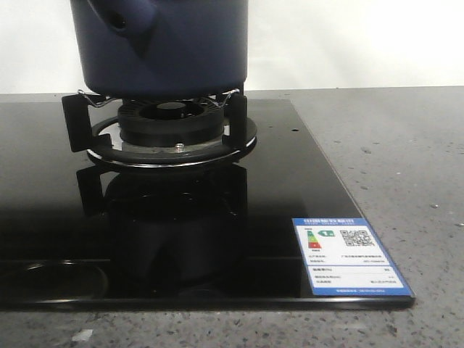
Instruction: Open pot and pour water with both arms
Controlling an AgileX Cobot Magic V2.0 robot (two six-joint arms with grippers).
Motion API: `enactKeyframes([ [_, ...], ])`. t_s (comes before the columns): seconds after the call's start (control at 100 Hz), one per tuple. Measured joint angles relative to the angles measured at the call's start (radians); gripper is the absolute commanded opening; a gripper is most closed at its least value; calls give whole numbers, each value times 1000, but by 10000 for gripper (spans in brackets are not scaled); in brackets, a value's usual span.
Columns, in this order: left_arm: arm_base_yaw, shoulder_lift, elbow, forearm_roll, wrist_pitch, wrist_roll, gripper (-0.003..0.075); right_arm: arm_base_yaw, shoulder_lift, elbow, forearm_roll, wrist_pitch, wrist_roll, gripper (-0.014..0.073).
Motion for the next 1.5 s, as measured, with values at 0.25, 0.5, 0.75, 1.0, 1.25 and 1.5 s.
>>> enactKeyframes([
  [0.25, 0, 0, 0, -4, 14, 0, 355, 0, -11, -5, 19, 77, 0, -42],
  [0.5, -16, 0, 0, -38, 56, 4, 355, -41, -121, -163, 124, 589, -8, -42],
  [0.75, -144, 0, -9, -54, 68, 37, 355, -278, -182, -454, 189, 1428, 25, -42],
  [1.0, -246, 0, -53, -93, 73, 39, 355, -623, -178, -545, 141, 2070, 108, -42],
  [1.25, -323, 8, -57, -109, 80, 47, 355, -794, -142, -376, 113, 2226, 120, -42],
  [1.5, -342, 32, -57, -112, 91, 47, 355, -797, -141, -218, 100, 2123, 121, -42],
])
